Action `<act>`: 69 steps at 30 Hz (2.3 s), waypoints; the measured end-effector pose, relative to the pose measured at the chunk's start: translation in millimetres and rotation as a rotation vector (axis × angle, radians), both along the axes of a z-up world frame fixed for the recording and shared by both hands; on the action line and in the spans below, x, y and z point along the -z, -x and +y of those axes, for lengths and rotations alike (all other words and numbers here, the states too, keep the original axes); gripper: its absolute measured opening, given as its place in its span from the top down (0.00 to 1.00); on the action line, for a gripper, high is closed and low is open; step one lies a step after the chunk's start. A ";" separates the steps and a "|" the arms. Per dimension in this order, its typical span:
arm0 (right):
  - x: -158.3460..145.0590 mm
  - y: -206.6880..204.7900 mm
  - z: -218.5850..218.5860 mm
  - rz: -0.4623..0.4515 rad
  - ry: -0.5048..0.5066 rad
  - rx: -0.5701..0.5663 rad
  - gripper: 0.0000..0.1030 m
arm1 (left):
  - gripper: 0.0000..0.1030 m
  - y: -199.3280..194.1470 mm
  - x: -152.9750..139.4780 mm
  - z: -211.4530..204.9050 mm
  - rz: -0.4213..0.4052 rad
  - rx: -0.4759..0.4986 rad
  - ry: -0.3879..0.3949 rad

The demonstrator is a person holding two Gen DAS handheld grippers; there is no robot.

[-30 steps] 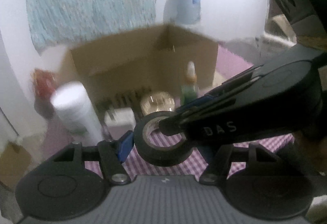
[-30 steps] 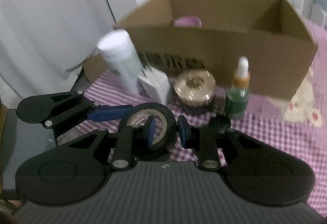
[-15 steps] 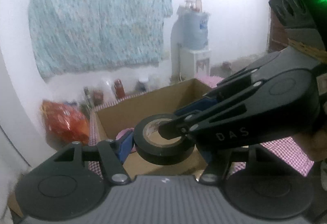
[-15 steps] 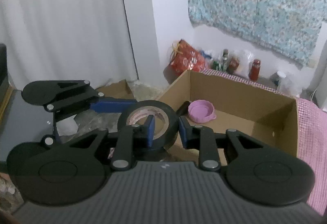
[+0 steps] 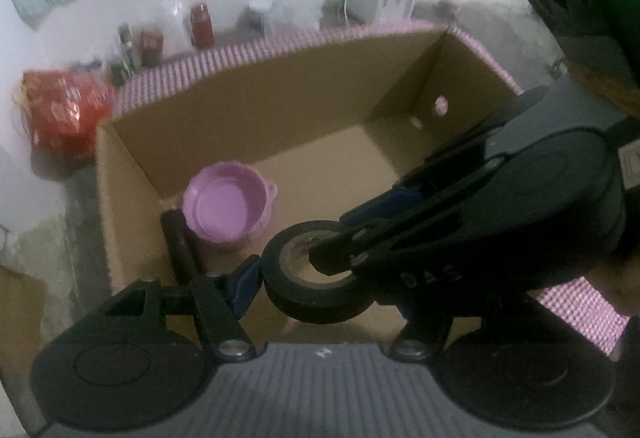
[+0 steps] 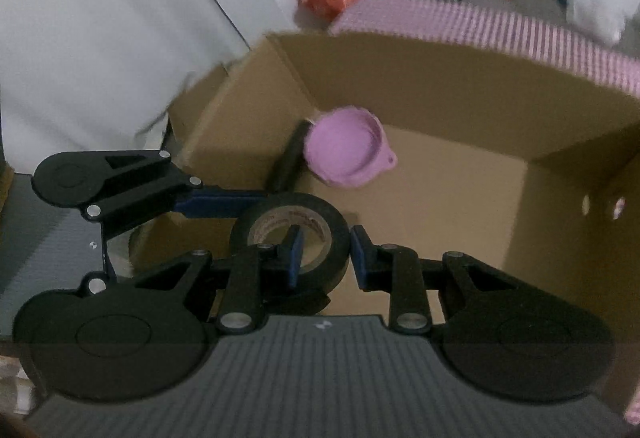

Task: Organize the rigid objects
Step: 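Carry the black tape roll with the right gripper into the box, release, then move the right gripper back and grasp the black cylinder on the cloth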

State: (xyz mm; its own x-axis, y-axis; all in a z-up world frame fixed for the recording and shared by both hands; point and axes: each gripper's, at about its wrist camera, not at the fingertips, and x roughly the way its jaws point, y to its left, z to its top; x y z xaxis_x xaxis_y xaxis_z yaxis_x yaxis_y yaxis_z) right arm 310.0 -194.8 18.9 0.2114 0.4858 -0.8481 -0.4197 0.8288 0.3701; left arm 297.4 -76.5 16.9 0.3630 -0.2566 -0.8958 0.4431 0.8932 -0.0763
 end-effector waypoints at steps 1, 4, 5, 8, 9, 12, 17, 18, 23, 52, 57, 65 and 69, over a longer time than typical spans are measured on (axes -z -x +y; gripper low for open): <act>6.4 -3.6 -0.1 0.022 0.000 0.001 0.75 | 0.35 -4.9 5.2 -0.8 0.015 0.002 -0.012; 19.8 -11.5 -0.4 0.065 -0.001 0.002 0.75 | 0.35 -11.4 13.8 -0.2 0.049 0.002 -0.036; 22.5 -13.7 0.3 0.078 -0.002 0.003 0.75 | 0.35 -11.9 15.9 -3.1 0.057 0.002 -0.043; 30.9 -21.9 4.6 0.104 -0.001 -0.003 0.75 | 0.35 -16.0 22.7 0.0 0.077 0.004 -0.059; 33.8 -24.4 4.0 0.111 -0.002 -0.004 0.75 | 0.35 -16.8 24.0 -0.4 0.083 0.004 -0.061; 39.4 -28.3 8.8 0.134 -0.002 -0.006 0.74 | 0.35 -17.8 29.9 2.7 0.098 -0.001 -0.079; 49.6 -30.2 13.6 0.164 -0.012 0.010 0.69 | 0.34 -20.3 37.0 -3.8 0.086 0.016 -0.132; 50.3 -30.8 13.1 0.170 -0.020 0.015 0.67 | 0.34 -18.8 36.7 -4.5 0.087 0.015 -0.134; 46.5 -30.2 3.5 0.173 -0.079 0.042 0.59 | 0.33 -20.7 32.7 -1.3 0.084 0.009 -0.107; -67.5 259.0 -194.2 -0.261 -0.587 0.265 0.48 | 0.07 204.0 -53.4 -14.8 -0.353 0.056 0.138; 13.1 294.8 -202.6 -0.142 -0.546 0.408 0.48 | 0.09 226.3 1.2 -41.8 -0.282 0.075 0.207; 77.1 291.0 -194.5 -0.053 -0.525 0.486 0.50 | 0.32 209.2 66.9 -73.6 -0.162 0.046 0.179; 91.4 273.4 -181.6 -0.035 -0.523 0.476 0.54 | 0.43 206.2 80.7 -77.7 -0.148 0.045 0.170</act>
